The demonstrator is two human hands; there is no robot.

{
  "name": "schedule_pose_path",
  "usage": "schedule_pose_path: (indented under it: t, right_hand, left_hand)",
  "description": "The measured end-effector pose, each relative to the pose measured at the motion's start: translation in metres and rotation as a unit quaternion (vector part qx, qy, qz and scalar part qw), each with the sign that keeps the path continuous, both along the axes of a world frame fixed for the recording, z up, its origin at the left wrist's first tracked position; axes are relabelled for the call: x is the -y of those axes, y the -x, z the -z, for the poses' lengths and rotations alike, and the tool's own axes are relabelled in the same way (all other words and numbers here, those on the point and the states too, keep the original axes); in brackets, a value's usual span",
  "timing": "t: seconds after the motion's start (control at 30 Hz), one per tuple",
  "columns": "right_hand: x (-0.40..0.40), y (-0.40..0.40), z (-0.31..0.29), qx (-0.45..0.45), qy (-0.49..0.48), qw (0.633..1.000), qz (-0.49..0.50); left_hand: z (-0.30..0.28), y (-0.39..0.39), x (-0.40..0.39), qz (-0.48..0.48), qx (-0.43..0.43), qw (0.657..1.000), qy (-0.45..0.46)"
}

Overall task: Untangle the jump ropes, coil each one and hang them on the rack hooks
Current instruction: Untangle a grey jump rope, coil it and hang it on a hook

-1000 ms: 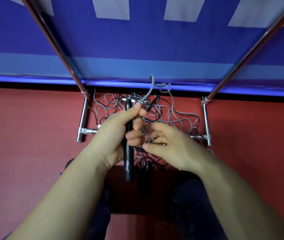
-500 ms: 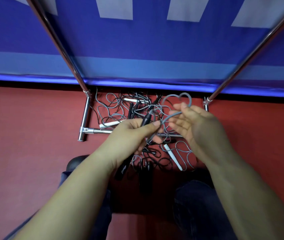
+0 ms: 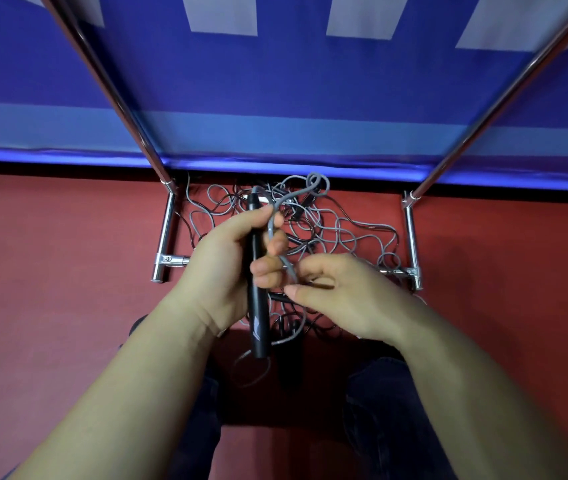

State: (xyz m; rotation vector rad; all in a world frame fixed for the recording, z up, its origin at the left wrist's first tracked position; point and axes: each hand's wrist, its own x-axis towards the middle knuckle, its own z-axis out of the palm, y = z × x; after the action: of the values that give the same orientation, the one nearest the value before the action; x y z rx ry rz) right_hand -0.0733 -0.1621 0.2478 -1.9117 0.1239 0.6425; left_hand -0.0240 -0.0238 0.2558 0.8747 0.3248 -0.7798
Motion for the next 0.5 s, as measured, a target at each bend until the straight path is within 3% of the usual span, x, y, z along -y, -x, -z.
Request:
schedule_pose_path:
  t: [0.17, 0.3, 0.5]
  right_hand:
    - [0.003, -0.002, 0.005, 0.055, 0.043, 0.996, 0.06]
    - [0.0, -0.008, -0.002, 0.064, -0.048, 0.988, 0.134]
    - [0.008, -0.013, -0.009, 0.093, -0.15, 0.94, 0.29]
  left_hand:
    - [0.001, -0.002, -0.002, -0.007, 0.027, 0.999, -0.043]
    - [0.002, -0.001, 0.001, 0.011, 0.036, 0.995, -0.09]
    - [0.007, 0.007, -0.001, 0.091, 0.102, 0.974, -0.18]
